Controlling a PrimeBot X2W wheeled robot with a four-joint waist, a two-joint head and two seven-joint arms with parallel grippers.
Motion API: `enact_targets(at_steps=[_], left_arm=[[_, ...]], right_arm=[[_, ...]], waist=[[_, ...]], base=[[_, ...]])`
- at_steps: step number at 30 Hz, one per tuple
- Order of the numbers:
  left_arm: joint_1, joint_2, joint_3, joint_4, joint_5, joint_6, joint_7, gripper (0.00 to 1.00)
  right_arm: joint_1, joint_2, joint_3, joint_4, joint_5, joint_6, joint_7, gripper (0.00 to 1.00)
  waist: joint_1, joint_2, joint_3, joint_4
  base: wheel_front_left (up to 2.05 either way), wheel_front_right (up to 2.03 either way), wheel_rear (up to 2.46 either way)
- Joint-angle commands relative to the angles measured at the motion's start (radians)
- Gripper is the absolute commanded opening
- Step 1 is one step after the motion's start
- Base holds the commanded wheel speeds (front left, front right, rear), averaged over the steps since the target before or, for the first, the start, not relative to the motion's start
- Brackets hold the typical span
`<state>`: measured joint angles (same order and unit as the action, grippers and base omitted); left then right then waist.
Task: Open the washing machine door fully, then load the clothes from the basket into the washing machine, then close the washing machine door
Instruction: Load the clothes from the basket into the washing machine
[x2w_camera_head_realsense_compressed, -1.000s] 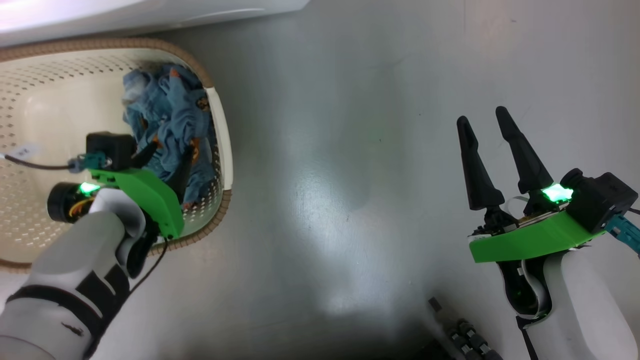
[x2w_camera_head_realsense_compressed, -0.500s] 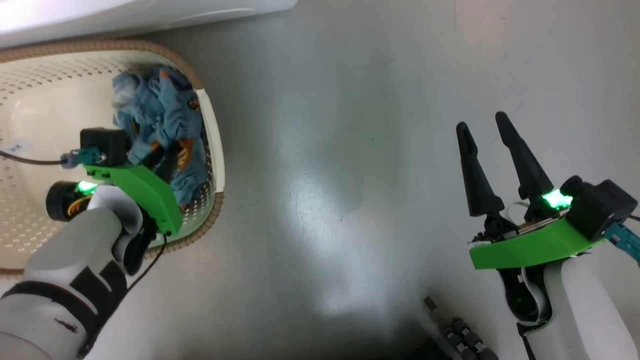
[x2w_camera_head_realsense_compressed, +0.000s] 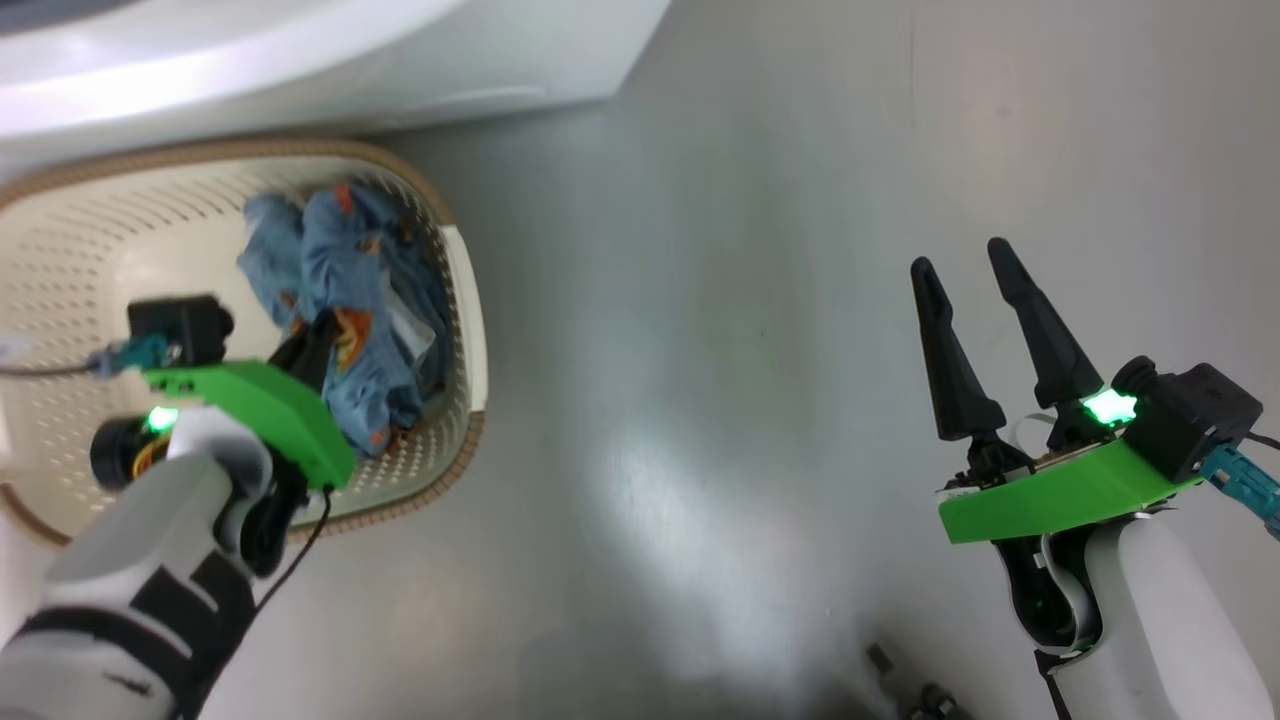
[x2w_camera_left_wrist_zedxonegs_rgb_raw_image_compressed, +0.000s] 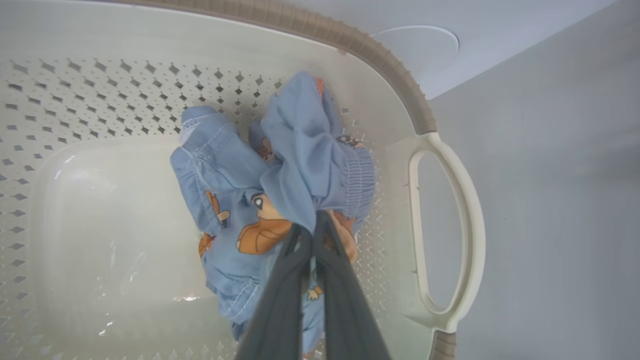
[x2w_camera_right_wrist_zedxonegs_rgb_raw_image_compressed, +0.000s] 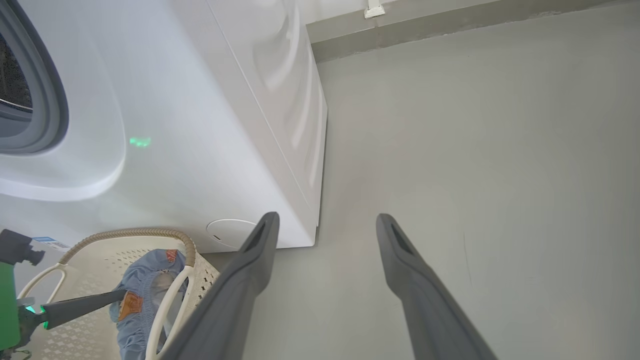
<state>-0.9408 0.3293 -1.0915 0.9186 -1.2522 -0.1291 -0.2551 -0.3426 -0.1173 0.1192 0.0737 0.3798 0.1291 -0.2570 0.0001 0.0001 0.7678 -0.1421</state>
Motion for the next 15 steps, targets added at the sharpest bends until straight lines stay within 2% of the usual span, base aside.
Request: enact_targets(at_steps=[1, 7, 8, 9, 15], left_arm=[[0.056, 0.033, 0.071, -0.001, 0.024, -0.002, -0.007, 0.0], [0.145, 0.043, 0.205, -0.018, 0.092, -0.002, -0.007, 0.0], [0.184, 0.045, 0.261, -0.036, 0.132, -0.002, -0.007, 0.0], [0.184, 0.045, 0.261, -0.036, 0.132, -0.002, -0.007, 0.0], [0.297, 0.048, 0.405, -0.122, 0.268, -0.002, -0.007, 0.0]], right_arm=[[0.044, -0.006, 0.023, -0.004, 0.009, 0.002, -0.005, 1.0], [0.056, -0.013, 0.03, 0.031, 0.023, 0.002, -0.005, 1.0], [0.067, -0.017, 0.031, 0.045, 0.029, 0.002, -0.005, 1.0], [0.067, -0.017, 0.031, 0.045, 0.029, 0.002, -0.005, 1.0], [0.105, -0.036, 0.029, 0.081, 0.046, 0.002, -0.005, 1.0]], waist=[[-0.0001, -0.0001, -0.085, 0.027], [-0.0001, -0.0001, -0.185, 0.044], [-0.0001, -0.0001, -0.226, 0.051], [-0.0001, -0.0001, -0.226, 0.051], [-0.0001, -0.0001, -0.336, 0.079]], base=[[0.0, 0.0, 0.0], [0.0, 0.0, 0.0], [0.0, 0.0, 0.0], [0.0, 0.0, 0.0], [0.0, 0.0, 0.0]])
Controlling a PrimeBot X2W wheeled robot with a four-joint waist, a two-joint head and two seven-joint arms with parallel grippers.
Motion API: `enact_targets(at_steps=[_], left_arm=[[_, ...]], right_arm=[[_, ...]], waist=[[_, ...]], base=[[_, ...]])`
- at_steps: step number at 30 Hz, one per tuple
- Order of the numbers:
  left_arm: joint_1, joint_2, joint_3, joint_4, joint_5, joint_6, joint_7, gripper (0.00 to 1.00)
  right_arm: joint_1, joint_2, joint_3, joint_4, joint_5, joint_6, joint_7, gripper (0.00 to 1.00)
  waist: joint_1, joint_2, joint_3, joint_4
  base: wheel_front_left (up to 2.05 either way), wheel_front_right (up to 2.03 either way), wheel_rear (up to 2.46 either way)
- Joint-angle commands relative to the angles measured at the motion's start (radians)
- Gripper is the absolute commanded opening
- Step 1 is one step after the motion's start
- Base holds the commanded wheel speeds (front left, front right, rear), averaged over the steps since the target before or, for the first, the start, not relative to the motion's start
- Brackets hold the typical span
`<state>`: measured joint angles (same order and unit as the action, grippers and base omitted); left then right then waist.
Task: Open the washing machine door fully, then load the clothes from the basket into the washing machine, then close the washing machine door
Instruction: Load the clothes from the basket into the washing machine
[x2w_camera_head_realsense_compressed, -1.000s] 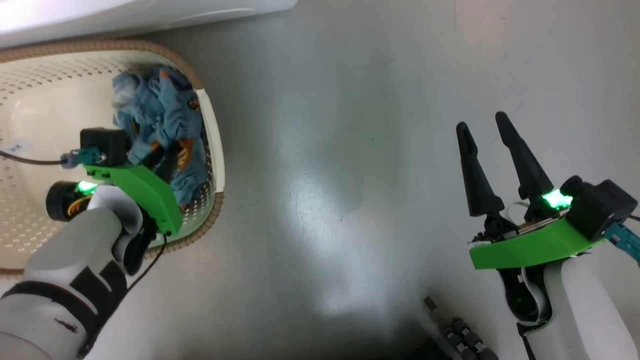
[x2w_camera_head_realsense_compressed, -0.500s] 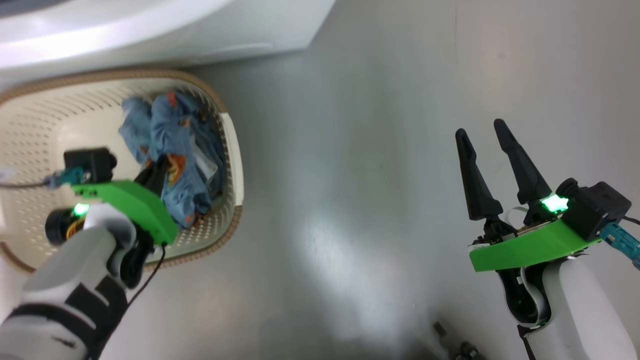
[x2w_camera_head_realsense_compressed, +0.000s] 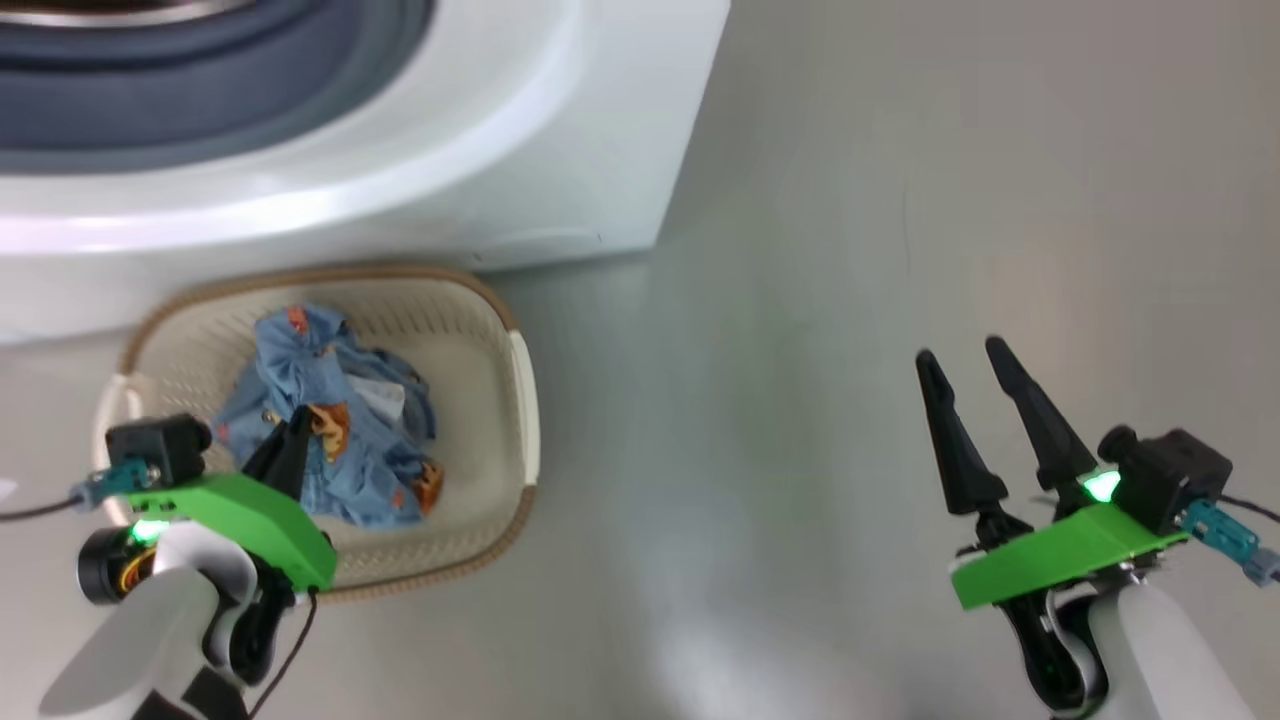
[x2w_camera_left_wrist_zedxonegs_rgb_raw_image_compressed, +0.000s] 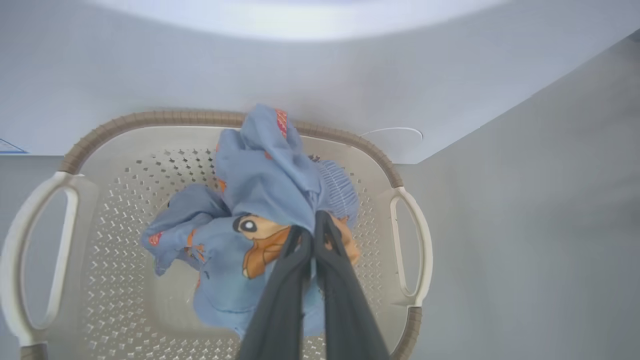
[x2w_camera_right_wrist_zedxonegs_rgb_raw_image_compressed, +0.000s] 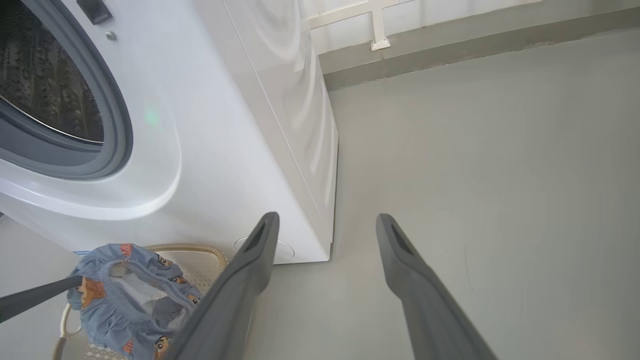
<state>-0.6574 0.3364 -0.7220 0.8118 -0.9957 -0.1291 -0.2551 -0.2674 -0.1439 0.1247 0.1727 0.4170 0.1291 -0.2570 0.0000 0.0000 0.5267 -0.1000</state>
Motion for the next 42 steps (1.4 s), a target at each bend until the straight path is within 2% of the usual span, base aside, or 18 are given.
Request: enact_targets(at_steps=[1, 16, 23, 32, 42], left_arm=[[0.028, 0.039, 0.059, -0.03, 0.033, -0.002, -0.007, 0.0], [0.266, -0.011, 0.418, -0.244, 0.328, -0.002, -0.007, 0.0], [0.384, -0.054, 0.536, -0.391, 0.487, -0.002, -0.007, 0.0], [0.534, -0.102, 0.646, -0.552, 0.563, -0.002, -0.007, 0.0], [0.653, -0.145, 0.706, -0.667, 0.602, -0.002, -0.007, 0.0]], right_arm=[[0.036, -0.014, 0.022, -0.013, 0.012, 0.002, -0.005, 1.0], [0.129, -0.064, -0.008, 0.018, 0.042, 0.002, -0.005, 1.0], [0.192, -0.073, -0.053, 0.013, 0.046, 0.002, -0.005, 1.0], [0.265, -0.073, -0.086, 0.001, 0.048, 0.002, -0.005, 1.0], [0.312, -0.064, -0.12, -0.009, 0.049, 0.002, -0.005, 1.0]], waist=[[0.0, 0.0, -0.109, 0.043], [0.0, 0.0, -0.288, 0.07], [0.0, 0.0, -0.357, 0.088], [0.0, 0.0, -0.412, 0.103], [0.0, 0.0, -0.435, 0.118]], base=[[0.0, 0.0, 0.0], [0.0, 0.0, 0.0], [0.0, 0.0, 0.0], [0.0, 0.0, 0.0], [0.0, 0.0, 0.0]])
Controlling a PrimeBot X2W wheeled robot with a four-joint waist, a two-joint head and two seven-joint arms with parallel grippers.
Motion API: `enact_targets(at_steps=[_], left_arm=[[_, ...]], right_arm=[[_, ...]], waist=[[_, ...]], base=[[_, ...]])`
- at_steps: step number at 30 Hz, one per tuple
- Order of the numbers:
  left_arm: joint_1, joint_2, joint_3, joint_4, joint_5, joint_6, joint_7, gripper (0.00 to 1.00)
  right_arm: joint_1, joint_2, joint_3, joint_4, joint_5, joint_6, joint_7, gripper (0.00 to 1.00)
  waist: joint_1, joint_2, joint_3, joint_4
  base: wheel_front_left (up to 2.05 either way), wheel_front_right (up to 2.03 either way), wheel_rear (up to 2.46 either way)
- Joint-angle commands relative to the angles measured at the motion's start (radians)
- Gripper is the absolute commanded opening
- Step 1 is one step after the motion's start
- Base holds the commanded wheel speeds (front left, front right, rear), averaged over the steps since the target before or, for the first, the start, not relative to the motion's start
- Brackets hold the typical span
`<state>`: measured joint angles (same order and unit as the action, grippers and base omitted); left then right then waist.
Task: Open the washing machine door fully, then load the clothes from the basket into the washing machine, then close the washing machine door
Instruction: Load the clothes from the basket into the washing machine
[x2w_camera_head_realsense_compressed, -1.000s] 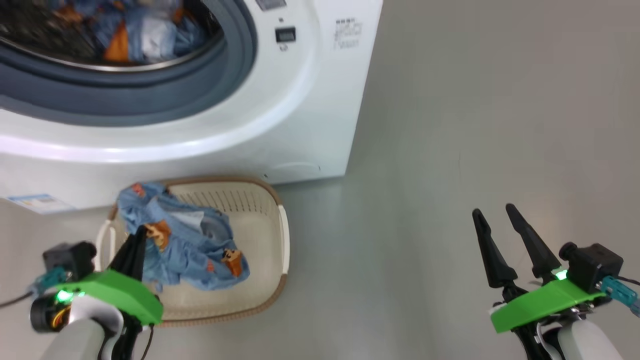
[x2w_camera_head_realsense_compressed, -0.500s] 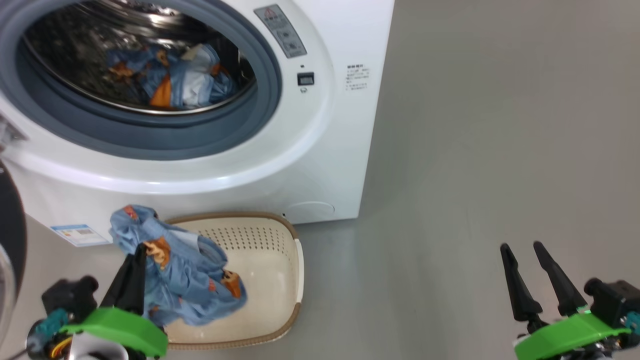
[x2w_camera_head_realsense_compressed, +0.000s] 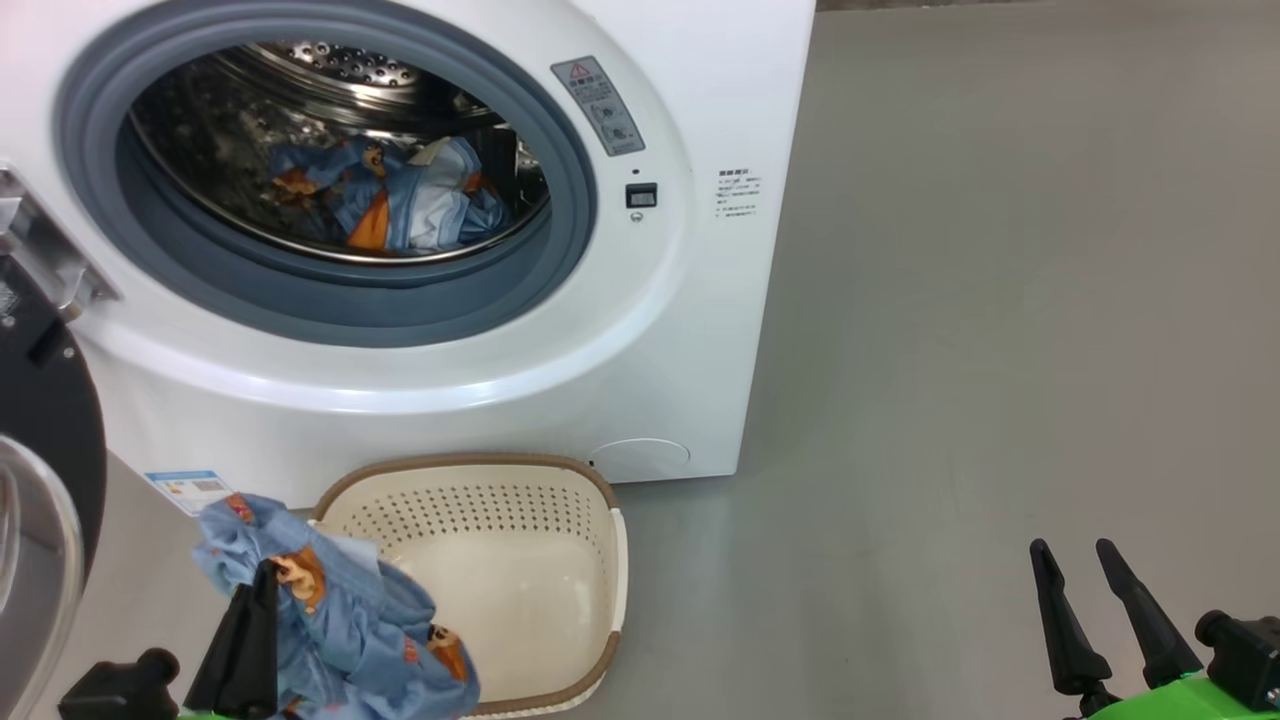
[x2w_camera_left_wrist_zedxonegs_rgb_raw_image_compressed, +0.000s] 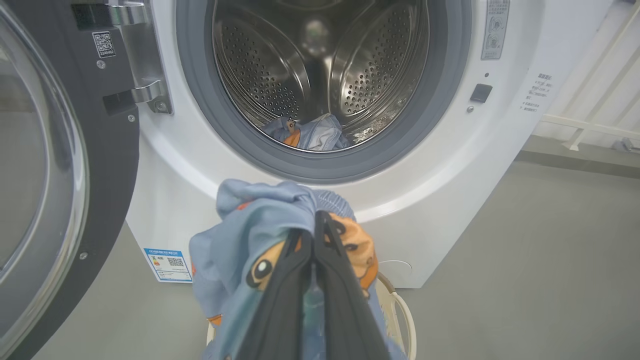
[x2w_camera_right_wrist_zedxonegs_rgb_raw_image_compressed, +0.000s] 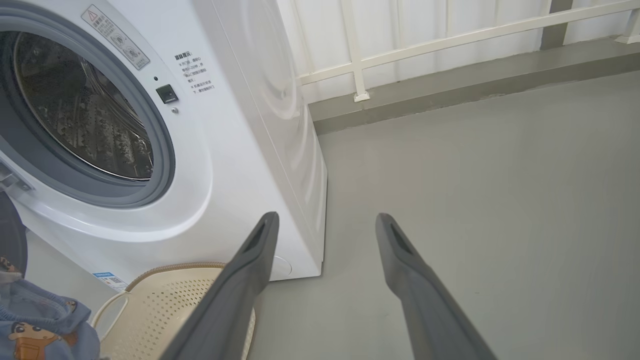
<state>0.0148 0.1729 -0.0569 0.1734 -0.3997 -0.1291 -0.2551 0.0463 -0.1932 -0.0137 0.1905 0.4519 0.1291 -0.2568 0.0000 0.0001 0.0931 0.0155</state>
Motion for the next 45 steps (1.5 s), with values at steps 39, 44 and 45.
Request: enact_targets(at_steps=[39, 44, 45], left_arm=[[-0.746, 0.142, 0.088, 0.204, 0.01, -0.002, -0.007, 0.0], [-0.829, 0.166, 0.061, 0.329, -0.01, -0.002, -0.007, 0.0], [-0.843, 0.172, 0.056, 0.352, -0.014, -0.002, -0.007, 0.0]], right_arm=[[-0.18, 0.054, 0.066, -0.056, -0.01, 0.002, -0.005, 1.0], [-0.201, 0.069, 0.074, -0.061, -0.013, 0.002, -0.005, 1.0], [-0.205, 0.071, 0.076, -0.061, -0.013, 0.002, -0.005, 1.0]], waist=[[0.0, -0.0001, 0.302, -0.148], [0.0, -0.0001, 0.34, -0.179], [0.0, -0.0001, 0.346, -0.186]], base=[[0.0, 0.0, 0.0], [0.0, 0.0, 0.0], [0.0, 0.0, 0.0]])
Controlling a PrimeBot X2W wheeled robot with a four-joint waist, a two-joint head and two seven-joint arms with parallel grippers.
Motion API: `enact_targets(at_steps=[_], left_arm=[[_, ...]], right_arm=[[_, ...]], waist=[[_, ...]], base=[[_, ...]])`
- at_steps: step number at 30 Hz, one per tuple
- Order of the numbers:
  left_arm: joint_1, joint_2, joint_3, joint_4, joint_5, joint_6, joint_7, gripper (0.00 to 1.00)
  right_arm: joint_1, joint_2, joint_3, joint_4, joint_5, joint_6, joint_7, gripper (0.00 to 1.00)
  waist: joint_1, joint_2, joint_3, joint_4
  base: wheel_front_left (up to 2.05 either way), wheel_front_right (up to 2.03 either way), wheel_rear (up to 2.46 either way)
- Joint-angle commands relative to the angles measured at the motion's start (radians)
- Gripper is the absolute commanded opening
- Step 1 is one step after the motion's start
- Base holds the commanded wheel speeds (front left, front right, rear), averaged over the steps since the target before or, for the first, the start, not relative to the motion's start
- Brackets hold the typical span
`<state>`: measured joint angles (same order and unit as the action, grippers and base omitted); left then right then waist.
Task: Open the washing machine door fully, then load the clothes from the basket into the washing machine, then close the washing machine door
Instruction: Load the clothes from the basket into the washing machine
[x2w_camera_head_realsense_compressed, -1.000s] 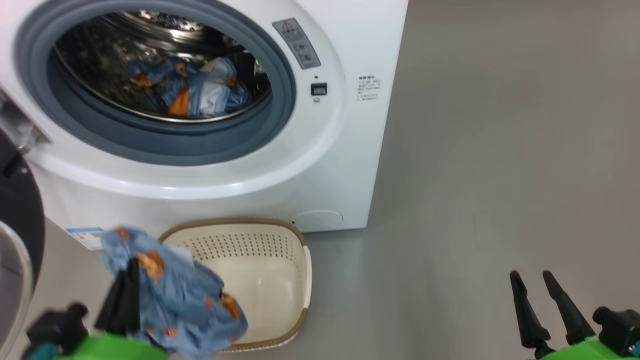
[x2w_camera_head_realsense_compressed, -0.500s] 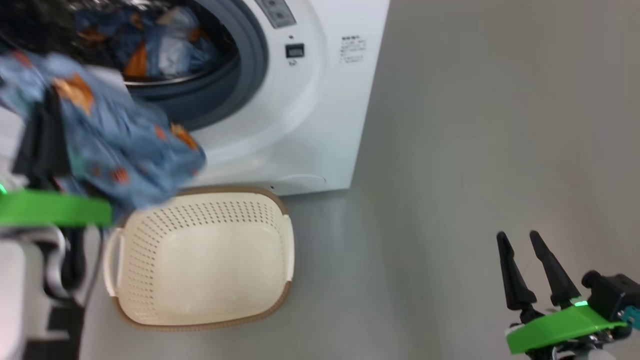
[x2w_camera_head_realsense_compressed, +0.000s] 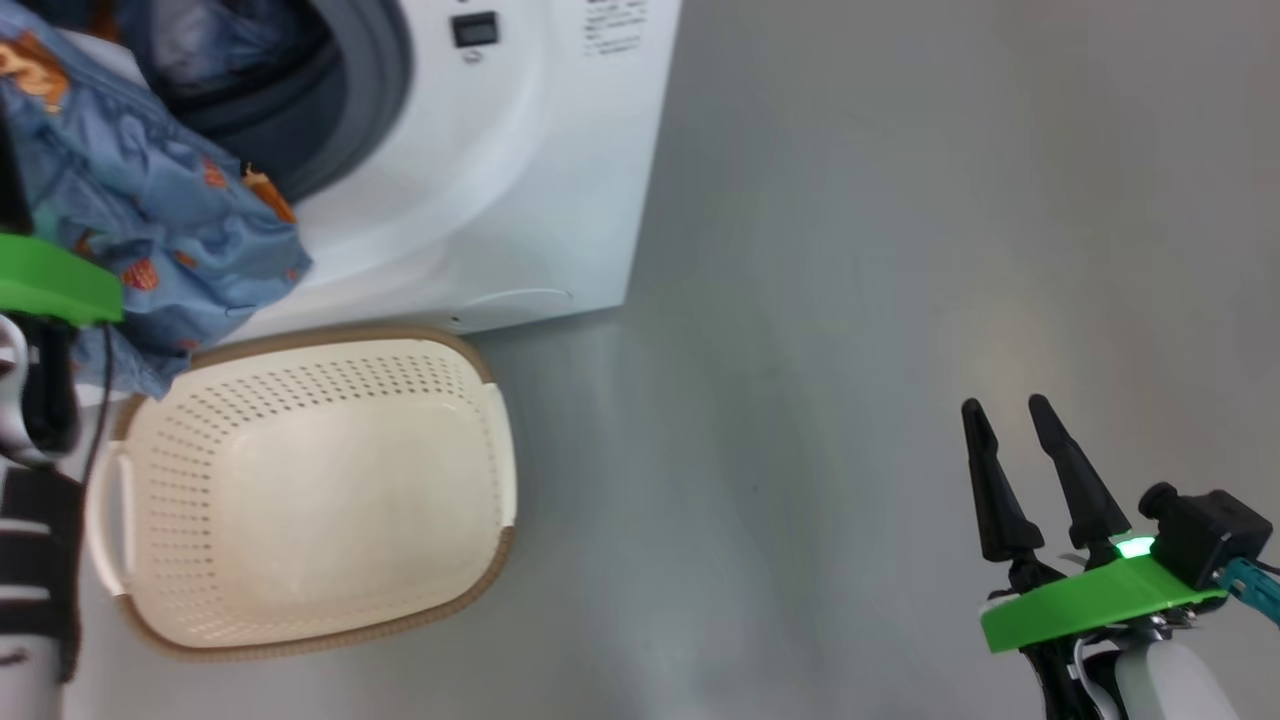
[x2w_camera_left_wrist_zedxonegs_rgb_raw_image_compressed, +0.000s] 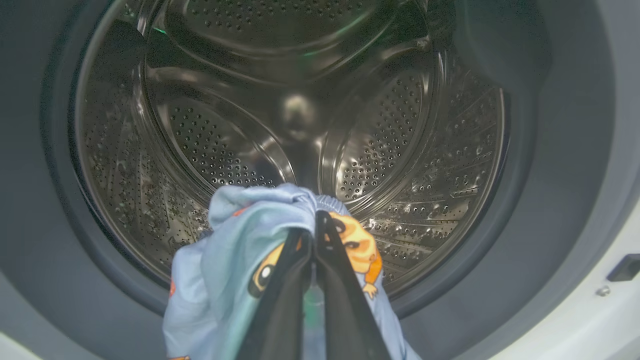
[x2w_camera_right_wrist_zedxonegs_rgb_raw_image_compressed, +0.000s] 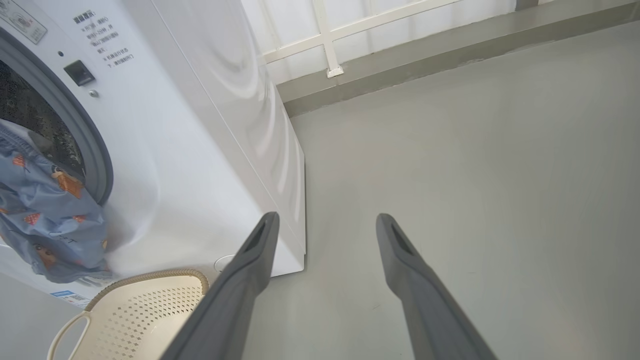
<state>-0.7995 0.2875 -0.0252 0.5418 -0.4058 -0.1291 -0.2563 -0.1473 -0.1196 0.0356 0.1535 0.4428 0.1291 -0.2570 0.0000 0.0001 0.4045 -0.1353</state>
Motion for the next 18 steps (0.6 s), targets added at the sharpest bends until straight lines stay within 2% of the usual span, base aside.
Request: enact_targets(at_steps=[1, 18], left_arm=[[-0.041, 0.062, 0.021, 0.007, -0.015, -0.002, -0.006, 0.0], [-0.257, 0.157, -0.102, 0.398, -0.063, -0.002, -0.006, 0.0]], right_arm=[[-0.015, 0.0, 0.029, -0.025, -0.004, 0.002, -0.005, 1.0], [-0.047, 0.023, 0.084, -0.031, -0.003, 0.002, -0.005, 1.0]], waist=[[0.0, -0.0001, 0.039, -0.04], [0.0, -0.0001, 0.095, -0.118]], base=[[0.0, 0.0, 0.0], [0.0, 0.0, 0.0]])
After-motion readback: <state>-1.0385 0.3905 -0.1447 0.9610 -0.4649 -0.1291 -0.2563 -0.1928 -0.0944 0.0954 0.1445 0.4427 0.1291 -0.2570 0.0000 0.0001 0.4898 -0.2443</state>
